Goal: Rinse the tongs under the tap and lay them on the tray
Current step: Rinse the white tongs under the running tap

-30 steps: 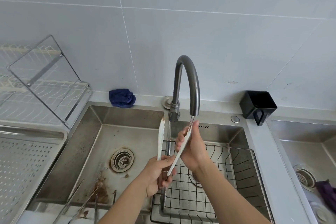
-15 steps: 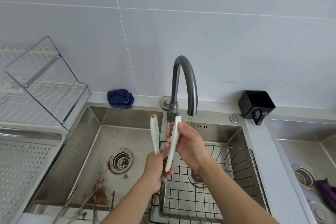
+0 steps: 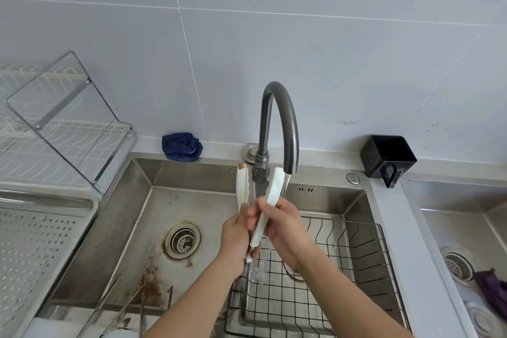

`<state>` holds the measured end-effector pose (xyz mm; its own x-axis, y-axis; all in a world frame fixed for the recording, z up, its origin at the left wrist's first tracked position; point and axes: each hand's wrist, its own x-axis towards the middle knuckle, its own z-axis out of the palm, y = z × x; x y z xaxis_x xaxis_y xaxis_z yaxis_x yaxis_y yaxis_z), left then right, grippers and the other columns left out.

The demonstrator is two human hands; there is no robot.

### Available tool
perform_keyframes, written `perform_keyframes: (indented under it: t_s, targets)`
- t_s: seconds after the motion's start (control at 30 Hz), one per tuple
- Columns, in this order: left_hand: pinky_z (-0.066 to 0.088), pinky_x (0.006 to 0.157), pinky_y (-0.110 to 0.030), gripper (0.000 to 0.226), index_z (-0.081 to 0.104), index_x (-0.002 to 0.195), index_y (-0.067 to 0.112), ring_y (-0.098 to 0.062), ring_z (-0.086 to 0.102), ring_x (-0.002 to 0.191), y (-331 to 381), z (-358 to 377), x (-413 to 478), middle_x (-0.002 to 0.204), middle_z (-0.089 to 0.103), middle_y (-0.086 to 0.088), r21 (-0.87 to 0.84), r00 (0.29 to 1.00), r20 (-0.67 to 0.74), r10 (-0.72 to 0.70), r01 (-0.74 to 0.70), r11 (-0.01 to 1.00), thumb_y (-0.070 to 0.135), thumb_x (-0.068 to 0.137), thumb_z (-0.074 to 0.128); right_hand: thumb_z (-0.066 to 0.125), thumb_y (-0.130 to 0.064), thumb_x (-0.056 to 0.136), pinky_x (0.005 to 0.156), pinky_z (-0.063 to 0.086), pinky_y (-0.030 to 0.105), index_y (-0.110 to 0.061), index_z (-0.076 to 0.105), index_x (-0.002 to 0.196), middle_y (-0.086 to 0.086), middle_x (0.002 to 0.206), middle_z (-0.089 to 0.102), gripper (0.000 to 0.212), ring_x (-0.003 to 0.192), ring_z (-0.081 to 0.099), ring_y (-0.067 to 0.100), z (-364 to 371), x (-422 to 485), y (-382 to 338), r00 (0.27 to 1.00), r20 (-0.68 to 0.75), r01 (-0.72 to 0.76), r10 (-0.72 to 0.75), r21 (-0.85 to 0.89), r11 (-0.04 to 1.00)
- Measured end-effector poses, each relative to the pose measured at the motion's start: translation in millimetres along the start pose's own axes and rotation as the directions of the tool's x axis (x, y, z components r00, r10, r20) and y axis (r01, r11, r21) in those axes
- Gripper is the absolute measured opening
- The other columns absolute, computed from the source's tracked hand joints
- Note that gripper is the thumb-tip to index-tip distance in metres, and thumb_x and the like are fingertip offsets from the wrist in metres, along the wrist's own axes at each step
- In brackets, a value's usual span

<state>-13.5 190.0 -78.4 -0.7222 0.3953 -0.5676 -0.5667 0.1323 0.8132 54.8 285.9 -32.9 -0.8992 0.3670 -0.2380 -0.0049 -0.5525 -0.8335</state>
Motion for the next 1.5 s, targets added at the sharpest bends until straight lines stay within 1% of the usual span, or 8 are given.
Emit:
perform_keyframes:
  t_s: [0.1, 0.2, 0.37, 0.5, 0.83, 1.17, 1.37, 1.5]
  targets:
    - [0.035, 0.034, -0.025, 0.042, 0.07, 0.092, 0.012, -0.024, 0.048, 0.038, 1, -2, -2, 0.058, 0.047, -0.01, -0.013, 0.991, -0.043, 0.123, -0.124, 0.992, 0.049, 0.102, 0.051, 0.071, -0.014, 0.095, 0.077, 0.061, 0.039, -0.005, 0.068, 0.094, 0.016, 0.086, 0.071, 0.009, 0.079, 0.069, 0.029, -10, 8, -11, 0.96, -0.253, 0.094, -0.121, -0.118, 0.989]
    - [0.042, 0.04, -0.029, 0.03, 0.073, 0.084, 0.025, -0.024, 0.05, 0.05, 3, -4, -7, 0.063, 0.051, -0.008, 0.018, 0.978, -0.038, 0.207, -0.206, 0.978, 0.043, 0.101, 0.057, 0.071, -0.016, 0.091, 0.073, 0.063, 0.034, -0.006, 0.068, 0.095, 0.01, 0.085, 0.075, 0.011, 0.085, 0.076, 0.028, -25, 8, -12, 0.943, -0.287, 0.058, -0.17, -0.361, 0.931]
    - [0.054, 0.058, -0.029, 0.022, 0.074, 0.089, 0.031, -0.01, 0.06, 0.064, -4, -10, -13, 0.065, 0.061, 0.007, 0.09, 0.948, 0.001, 0.318, -0.317, 0.944, 0.047, 0.097, 0.061, 0.076, -0.025, 0.078, 0.079, 0.064, 0.039, -0.008, 0.063, 0.122, 0.017, 0.107, 0.077, 0.048, 0.099, 0.076, 0.033, -47, -8, -5, 0.963, -0.262, 0.023, -0.069, -0.175, 0.984]
    - [0.052, 0.064, -0.016, 0.021, 0.075, 0.095, 0.032, -0.006, 0.065, 0.073, -4, -8, -12, 0.076, 0.068, 0.005, 0.114, 0.938, 0.032, 0.345, -0.347, 0.931, 0.044, 0.099, 0.058, 0.07, -0.012, 0.087, 0.089, 0.062, 0.045, -0.007, 0.06, 0.127, 0.017, 0.117, 0.075, 0.042, 0.11, 0.073, 0.034, -55, -17, 5, 0.963, -0.238, 0.104, -0.128, -0.11, 0.989]
    - [0.049, 0.092, -0.032, 0.034, 0.067, 0.125, 0.028, -0.016, 0.066, 0.112, 28, 1, 6, 0.116, 0.068, -0.009, -0.014, 0.958, 0.001, 0.288, -0.288, 0.958, 0.044, 0.105, 0.044, 0.065, 0.0, 0.095, 0.094, 0.06, 0.046, -0.006, 0.065, 0.119, 0.013, 0.115, 0.076, 0.024, 0.114, 0.071, 0.03, -36, 10, -14, 0.962, -0.218, 0.134, -0.164, -0.146, 0.98]
    - [0.049, 0.083, -0.032, 0.039, 0.071, 0.114, 0.017, -0.011, 0.073, 0.087, 16, 5, 10, 0.105, 0.072, -0.025, -0.08, 0.962, 0.016, 0.273, -0.271, 0.959, 0.044, 0.104, 0.045, 0.075, -0.004, 0.072, 0.073, 0.056, 0.022, -0.02, 0.067, 0.088, 0.012, 0.097, 0.078, 0.024, 0.092, 0.073, 0.025, -32, -17, -26, 0.948, -0.127, 0.228, -0.292, -0.371, 0.9]
    - [0.042, 0.056, -0.024, 0.044, 0.071, 0.112, 0.012, -0.007, 0.056, 0.055, 15, 17, 11, 0.065, 0.067, 0.001, -0.029, 0.984, 0.067, 0.163, -0.161, 0.986, 0.049, 0.102, 0.048, 0.084, -0.02, 0.077, 0.073, 0.056, 0.022, -0.011, 0.069, 0.092, 0.005, 0.091, 0.076, 0.023, 0.084, 0.072, 0.014, -31, -24, -27, 0.965, -0.062, 0.204, -0.256, -0.441, 0.874]
    - [0.038, 0.044, -0.026, 0.032, 0.072, 0.104, 0.013, -0.013, 0.053, 0.052, 9, 11, 8, 0.069, 0.065, -0.004, 0.092, 0.993, 0.095, 0.066, -0.075, 0.993, 0.039, 0.104, 0.053, 0.087, -0.032, 0.08, 0.074, 0.063, 0.037, -0.018, 0.071, 0.086, 0.012, 0.086, 0.075, 0.021, 0.085, 0.073, 0.031, -30, -22, -28, 0.961, -0.1, 0.18, -0.258, -0.482, 0.858]
